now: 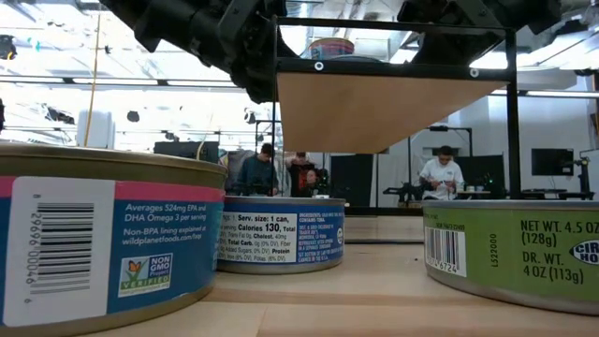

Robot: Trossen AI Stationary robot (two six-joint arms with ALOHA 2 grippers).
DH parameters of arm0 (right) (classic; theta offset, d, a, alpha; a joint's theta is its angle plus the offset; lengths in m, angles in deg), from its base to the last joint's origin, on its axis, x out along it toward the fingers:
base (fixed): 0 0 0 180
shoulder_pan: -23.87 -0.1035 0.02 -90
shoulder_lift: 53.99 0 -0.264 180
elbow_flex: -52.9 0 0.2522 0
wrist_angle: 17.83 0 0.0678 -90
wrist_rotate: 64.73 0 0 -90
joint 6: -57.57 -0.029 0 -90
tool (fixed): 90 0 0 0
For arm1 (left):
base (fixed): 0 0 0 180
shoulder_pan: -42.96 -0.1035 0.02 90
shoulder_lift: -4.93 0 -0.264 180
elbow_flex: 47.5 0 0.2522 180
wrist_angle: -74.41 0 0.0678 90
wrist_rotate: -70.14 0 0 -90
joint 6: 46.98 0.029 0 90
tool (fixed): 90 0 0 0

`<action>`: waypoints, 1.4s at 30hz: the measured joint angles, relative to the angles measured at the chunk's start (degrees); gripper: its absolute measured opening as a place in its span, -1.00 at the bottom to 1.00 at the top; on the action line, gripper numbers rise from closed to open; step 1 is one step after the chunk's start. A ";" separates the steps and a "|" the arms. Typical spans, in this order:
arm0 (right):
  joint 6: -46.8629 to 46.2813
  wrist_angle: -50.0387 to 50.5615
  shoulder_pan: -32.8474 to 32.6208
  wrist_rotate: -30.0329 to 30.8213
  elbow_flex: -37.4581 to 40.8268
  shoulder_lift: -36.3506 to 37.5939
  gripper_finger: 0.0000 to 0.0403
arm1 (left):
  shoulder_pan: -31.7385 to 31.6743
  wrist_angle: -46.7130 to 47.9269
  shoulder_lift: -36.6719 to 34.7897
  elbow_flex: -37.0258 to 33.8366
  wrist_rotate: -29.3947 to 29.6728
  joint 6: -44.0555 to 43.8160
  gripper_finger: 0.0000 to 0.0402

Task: Stack canned seafood by type on shelf
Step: Stack the blue tuna can on the shelf on top of the red tuna can

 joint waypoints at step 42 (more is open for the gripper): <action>-0.43 -4.38 8.80 1.63 -4.54 2.00 0.32 | -9.49 2.56 -6.54 4.42 7.05 3.43 0.28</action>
